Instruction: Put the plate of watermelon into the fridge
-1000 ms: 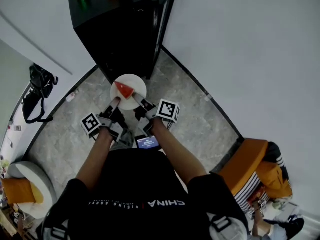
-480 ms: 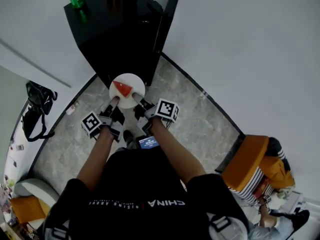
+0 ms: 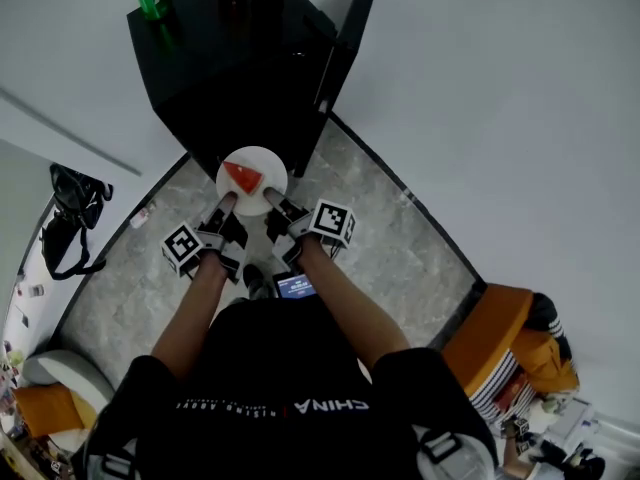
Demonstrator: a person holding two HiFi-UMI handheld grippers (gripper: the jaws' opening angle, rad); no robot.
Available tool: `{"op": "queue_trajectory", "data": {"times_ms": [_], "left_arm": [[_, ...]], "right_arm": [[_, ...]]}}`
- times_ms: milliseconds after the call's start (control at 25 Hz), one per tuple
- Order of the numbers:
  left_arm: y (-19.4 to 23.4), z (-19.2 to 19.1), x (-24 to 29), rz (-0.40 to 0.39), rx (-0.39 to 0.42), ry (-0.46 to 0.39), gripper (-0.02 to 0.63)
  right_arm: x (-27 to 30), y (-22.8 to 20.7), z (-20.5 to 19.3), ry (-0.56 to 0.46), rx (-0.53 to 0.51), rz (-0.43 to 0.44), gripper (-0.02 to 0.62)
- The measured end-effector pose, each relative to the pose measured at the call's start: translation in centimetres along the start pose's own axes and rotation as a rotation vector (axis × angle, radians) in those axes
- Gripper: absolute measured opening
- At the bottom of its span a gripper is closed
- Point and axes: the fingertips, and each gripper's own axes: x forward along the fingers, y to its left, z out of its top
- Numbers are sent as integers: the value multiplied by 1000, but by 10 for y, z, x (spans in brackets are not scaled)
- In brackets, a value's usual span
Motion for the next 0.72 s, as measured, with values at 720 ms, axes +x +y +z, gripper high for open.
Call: {"op": "queue_trajectory", "data": {"times_ms": [720], "left_arm": [[-32,0,88,-31,90,-248,57]], "right_arm": [[38,6,96,228,74,59,32]]}}
